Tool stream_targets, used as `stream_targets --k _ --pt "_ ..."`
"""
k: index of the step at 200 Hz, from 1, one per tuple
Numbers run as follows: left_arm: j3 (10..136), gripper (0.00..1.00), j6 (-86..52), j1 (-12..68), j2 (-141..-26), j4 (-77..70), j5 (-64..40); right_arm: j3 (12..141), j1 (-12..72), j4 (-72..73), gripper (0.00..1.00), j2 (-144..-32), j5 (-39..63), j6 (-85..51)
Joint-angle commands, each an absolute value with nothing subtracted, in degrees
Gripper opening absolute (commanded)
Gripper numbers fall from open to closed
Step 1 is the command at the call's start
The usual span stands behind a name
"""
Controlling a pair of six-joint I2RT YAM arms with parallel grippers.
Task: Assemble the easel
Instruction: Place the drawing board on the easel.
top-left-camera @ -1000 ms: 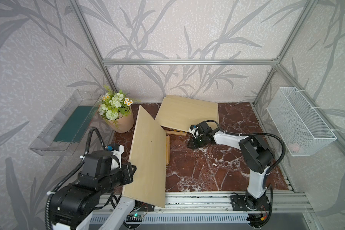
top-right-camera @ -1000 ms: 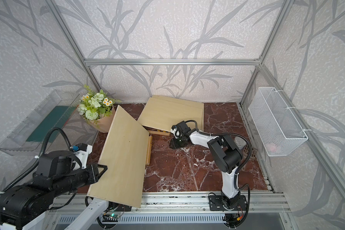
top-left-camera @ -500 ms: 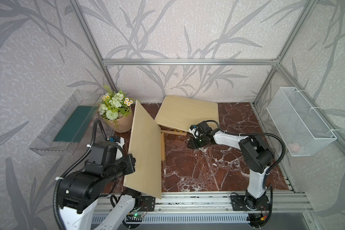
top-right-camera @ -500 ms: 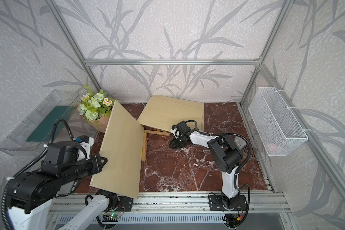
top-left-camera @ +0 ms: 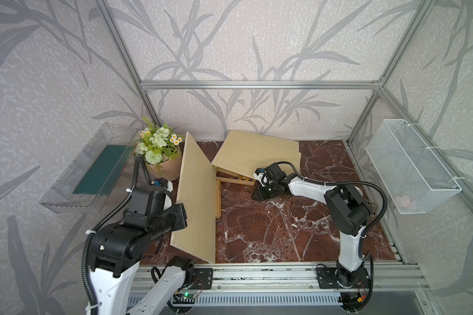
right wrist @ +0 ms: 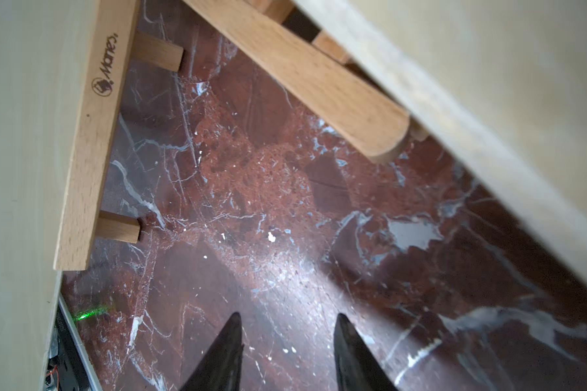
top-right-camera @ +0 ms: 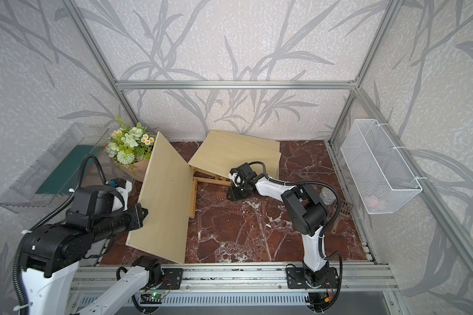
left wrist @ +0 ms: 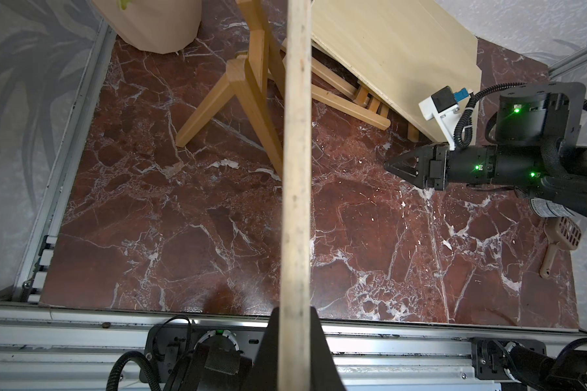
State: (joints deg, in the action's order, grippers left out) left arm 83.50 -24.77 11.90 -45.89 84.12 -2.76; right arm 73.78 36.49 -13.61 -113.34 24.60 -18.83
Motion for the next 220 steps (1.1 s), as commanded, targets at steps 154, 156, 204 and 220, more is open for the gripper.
stream_targets --k 154,156,204,220 --pt "77.0 0.0 -19.5 11.1 -51.8 63.2 6.1 75.9 36.4 -18.0 0.45 -113.5 22.7 -15.9" --pt "76.9 0.0 -19.5 11.1 -51.9 63.3 5.8 75.9 36.3 -18.0 0.45 -113.6 22.8 -16.0" --pt "77.8 0.0 -19.7 11.1 -54.0 63.8 2.4 76.6 36.3 -19.7 0.45 -114.0 23.1 -15.7" --pt "78.3 0.0 -19.9 10.9 -54.1 63.3 2.3 76.7 36.3 -20.5 0.45 -113.9 22.7 -15.6"
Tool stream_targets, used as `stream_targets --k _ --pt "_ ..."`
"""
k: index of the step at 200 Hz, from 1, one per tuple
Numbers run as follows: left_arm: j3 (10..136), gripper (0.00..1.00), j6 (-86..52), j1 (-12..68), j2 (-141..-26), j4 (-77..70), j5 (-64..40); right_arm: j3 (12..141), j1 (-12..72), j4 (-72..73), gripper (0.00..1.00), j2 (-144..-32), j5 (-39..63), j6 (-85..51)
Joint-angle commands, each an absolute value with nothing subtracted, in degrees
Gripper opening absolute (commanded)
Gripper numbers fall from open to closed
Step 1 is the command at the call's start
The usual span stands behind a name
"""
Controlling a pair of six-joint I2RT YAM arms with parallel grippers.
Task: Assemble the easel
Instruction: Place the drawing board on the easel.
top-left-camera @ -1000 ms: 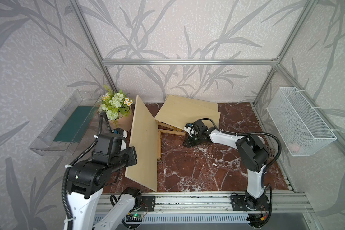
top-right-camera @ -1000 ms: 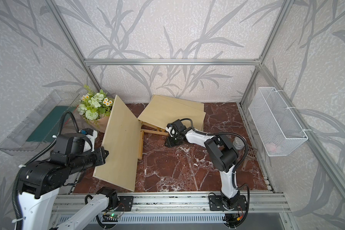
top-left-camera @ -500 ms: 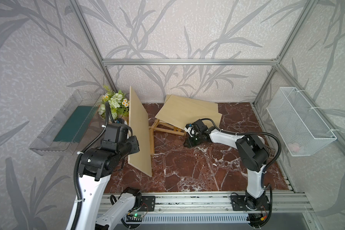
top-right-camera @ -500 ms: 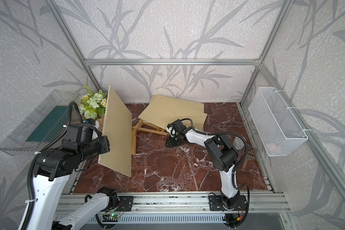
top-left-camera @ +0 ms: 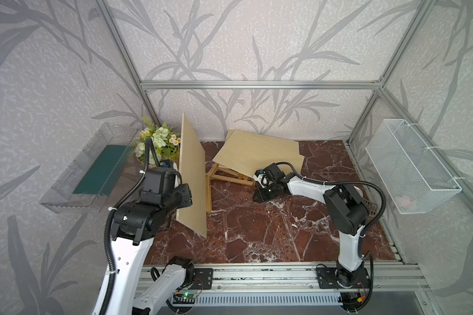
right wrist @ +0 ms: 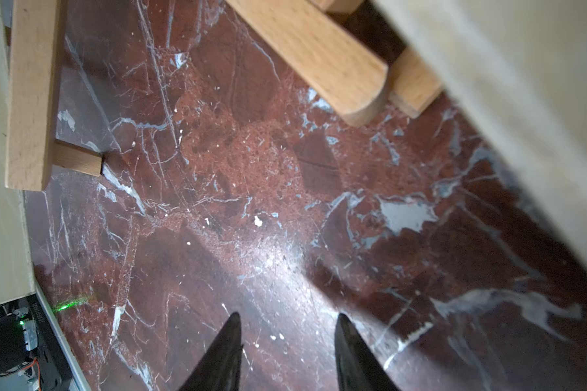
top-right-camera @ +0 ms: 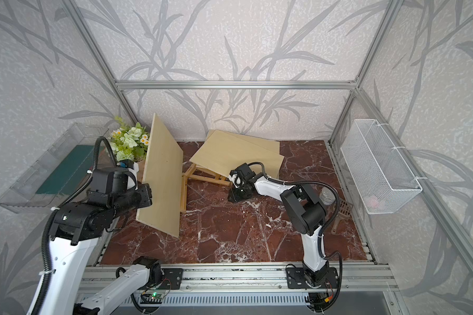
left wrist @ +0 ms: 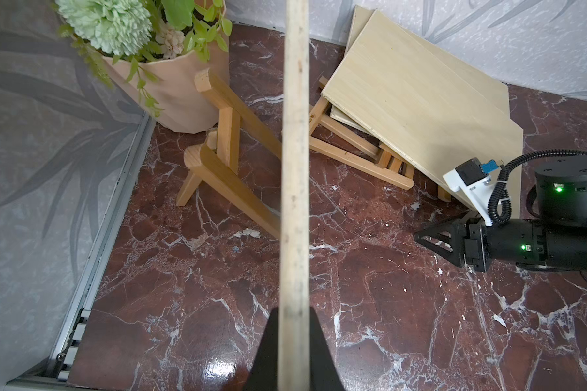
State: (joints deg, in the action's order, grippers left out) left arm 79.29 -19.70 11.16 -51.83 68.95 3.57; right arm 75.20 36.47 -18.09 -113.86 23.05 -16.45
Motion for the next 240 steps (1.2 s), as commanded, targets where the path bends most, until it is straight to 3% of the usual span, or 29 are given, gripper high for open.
stream_targets --k 1,44,76,96,175,240 --pt "78.3 0.0 -20.0 10.9 -54.1 63.3 2.3 76.7 36.3 -20.5 0.45 -113.9 22.7 -15.6" --pt "78.3 0.0 -22.1 9.6 -55.1 63.5 2.3 76.6 36.3 -21.7 0.45 -113.2 22.6 -15.5" --pt "78.2 0.35 -22.1 8.6 -54.9 65.0 5.1 76.5 36.3 -21.8 0.45 -112.9 23.5 -15.6" --pt "78.5 0.45 -22.3 7.9 -53.9 65.2 8.4 76.6 36.3 -21.8 0.45 -112.5 23.8 -15.7" --pt "77.4 0.48 -21.9 6.6 -52.3 65.2 9.8 77.4 37.2 -21.9 0.45 -112.2 24.1 -15.6" --pt "85.7 0.65 -20.6 6.6 -53.8 64.7 7.3 79.0 38.1 -22.3 0.46 -112.6 24.3 -15.5"
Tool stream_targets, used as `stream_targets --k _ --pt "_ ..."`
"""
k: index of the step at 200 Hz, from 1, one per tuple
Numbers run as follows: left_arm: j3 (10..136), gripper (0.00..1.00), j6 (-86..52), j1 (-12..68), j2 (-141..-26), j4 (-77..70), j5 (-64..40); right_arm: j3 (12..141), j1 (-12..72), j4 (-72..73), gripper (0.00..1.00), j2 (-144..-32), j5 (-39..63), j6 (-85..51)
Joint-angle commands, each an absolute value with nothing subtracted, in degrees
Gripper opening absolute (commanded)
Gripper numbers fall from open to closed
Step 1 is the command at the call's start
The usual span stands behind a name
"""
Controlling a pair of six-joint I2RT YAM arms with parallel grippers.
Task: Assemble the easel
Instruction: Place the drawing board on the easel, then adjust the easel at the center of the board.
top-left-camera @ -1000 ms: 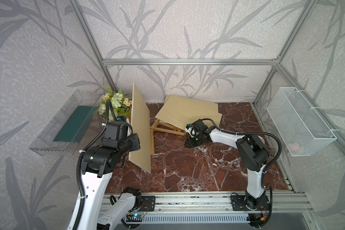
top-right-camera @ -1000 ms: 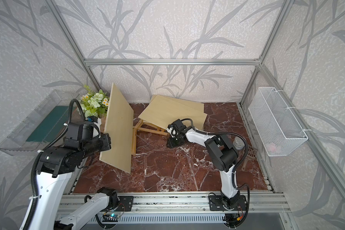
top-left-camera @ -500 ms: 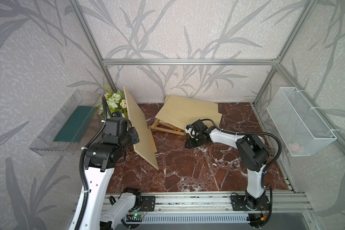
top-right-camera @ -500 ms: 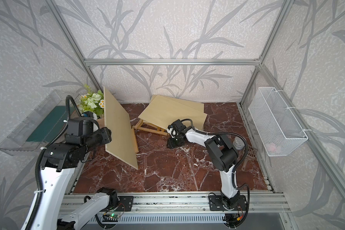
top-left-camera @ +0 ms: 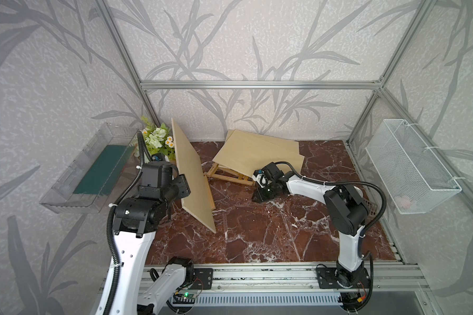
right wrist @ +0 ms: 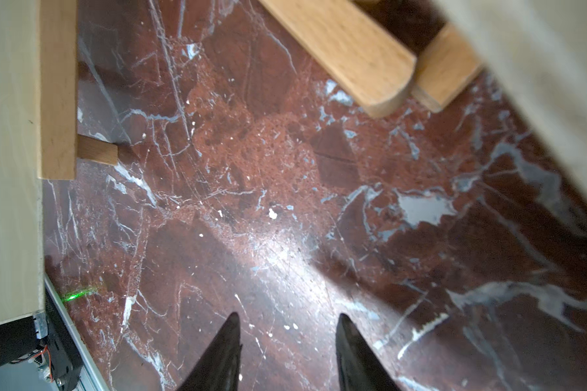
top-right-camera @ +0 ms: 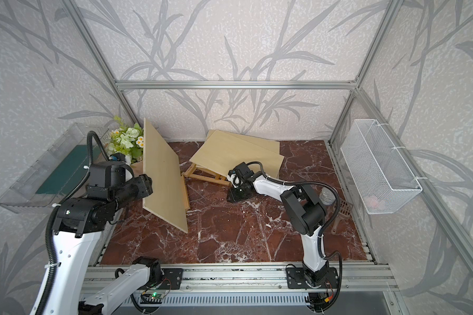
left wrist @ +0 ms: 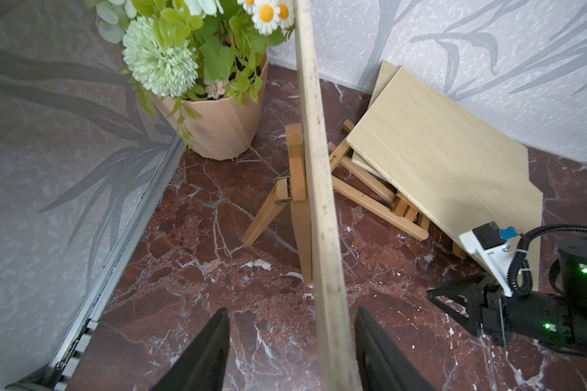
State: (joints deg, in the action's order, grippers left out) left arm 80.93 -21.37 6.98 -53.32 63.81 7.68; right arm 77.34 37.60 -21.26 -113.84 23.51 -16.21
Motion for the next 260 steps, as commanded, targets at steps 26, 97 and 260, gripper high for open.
stream_targets --k 26,97,260 --pt "90.5 0.69 -20.3 6.6 -54.9 65.0 7.3 79.4 38.2 -22.6 0.46 -112.4 24.5 -15.4" --pt "105.2 0.74 -19.3 6.7 -58.4 59.9 0.7 80.8 38.2 -23.6 0.47 -110.6 23.8 -14.7" --pt "90.7 0.78 -26.4 29.4 -53.5 42.7 15.2 101.4 46.8 -27.5 0.53 -125.1 34.1 -16.2"
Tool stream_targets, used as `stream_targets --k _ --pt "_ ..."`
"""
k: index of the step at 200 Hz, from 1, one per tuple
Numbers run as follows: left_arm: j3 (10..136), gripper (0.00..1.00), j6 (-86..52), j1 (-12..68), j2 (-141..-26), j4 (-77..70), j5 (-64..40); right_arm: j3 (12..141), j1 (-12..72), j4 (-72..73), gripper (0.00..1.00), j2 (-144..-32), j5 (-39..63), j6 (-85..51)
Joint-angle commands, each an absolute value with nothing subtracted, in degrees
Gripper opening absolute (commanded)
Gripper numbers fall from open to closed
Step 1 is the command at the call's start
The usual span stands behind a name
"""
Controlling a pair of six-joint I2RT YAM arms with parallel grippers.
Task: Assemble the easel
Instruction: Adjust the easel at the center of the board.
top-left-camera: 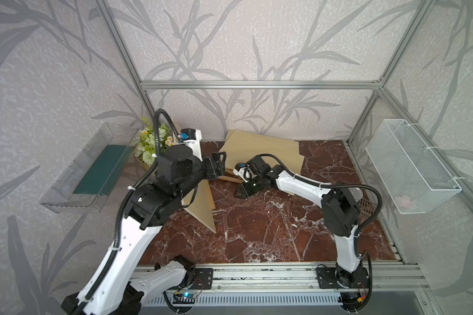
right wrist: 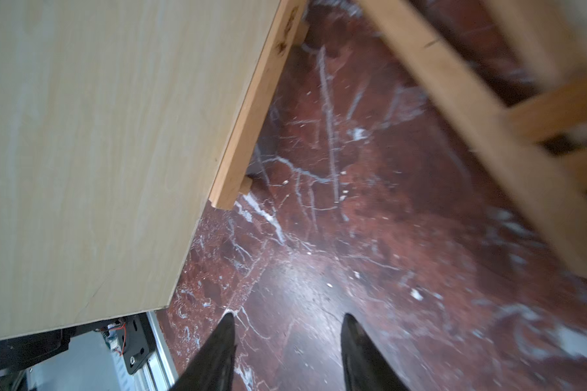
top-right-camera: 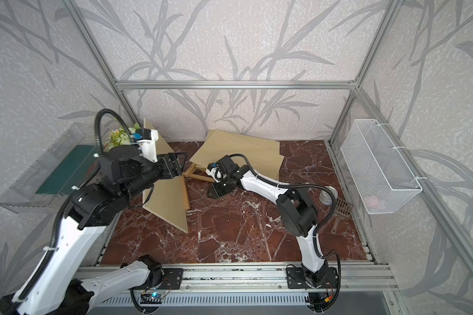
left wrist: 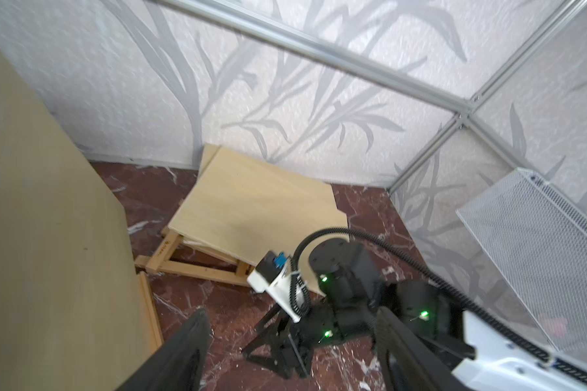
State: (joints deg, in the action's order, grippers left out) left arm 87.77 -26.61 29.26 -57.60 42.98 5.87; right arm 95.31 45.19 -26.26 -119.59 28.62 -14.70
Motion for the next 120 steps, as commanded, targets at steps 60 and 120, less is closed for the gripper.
stream_targets --k 60,120 --pt "94.0 0.77 -27.8 29.4 -49.2 55.1 45.6 116.5 48.5 -29.0 0.62 -140.1 40.3 -20.7" --pt "93.5 0.77 -25.7 29.4 -50.1 59.8 49.0 115.9 48.5 -19.4 0.56 -142.5 44.3 -27.1"
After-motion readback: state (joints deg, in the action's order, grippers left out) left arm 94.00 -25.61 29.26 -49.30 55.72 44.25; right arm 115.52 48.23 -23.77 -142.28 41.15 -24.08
